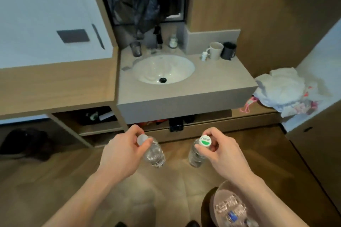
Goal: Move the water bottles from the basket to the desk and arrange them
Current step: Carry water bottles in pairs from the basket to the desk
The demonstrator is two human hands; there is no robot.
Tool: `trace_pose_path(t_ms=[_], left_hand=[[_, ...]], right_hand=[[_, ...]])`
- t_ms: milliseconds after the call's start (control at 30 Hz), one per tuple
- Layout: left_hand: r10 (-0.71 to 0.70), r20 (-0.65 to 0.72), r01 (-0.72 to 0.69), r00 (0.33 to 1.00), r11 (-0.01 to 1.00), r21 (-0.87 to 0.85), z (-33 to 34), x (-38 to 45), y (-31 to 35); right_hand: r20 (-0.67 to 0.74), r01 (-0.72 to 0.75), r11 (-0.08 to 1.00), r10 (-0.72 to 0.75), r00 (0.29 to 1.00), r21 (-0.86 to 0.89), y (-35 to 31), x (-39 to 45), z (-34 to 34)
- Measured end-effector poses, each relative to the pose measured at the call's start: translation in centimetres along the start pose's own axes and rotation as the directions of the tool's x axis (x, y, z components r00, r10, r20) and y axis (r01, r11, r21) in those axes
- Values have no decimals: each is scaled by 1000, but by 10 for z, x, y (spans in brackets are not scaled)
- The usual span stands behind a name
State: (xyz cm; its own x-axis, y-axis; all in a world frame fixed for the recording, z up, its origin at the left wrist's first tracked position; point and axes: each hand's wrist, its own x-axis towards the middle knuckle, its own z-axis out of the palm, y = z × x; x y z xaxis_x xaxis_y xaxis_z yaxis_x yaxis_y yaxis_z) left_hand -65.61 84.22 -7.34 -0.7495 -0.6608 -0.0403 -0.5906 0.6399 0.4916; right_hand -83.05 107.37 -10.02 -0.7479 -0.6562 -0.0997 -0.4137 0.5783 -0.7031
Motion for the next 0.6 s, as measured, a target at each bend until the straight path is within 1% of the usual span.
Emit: trace_pose_path(t_ms=[100, 200, 400, 500, 600], left_hand=[[-100, -78, 100, 992, 995, -1, -56, -5, -54], [-148, -130, 149, 980, 989, 2, -112, -12, -108], [-246, -184, 245, 952, 969, -27, -195, -23, -214], [-307, -245, 303, 920, 951, -56, -228, -32, -265], [-358, -325, 346, 875, 933, -96, -259, -43, -313]], right_hand=[[44, 125, 991, -123, 991, -49, -76, 23, 39], [74, 203, 978, -199, 977, -53, -146, 39, 86], [160, 331, 943, -330, 930, 22, -271, 54, 187], [199, 391, 917, -399, 895, 84, -326, 59, 230], [270, 442, 889, -458, 847, 119, -382, 68, 268]])
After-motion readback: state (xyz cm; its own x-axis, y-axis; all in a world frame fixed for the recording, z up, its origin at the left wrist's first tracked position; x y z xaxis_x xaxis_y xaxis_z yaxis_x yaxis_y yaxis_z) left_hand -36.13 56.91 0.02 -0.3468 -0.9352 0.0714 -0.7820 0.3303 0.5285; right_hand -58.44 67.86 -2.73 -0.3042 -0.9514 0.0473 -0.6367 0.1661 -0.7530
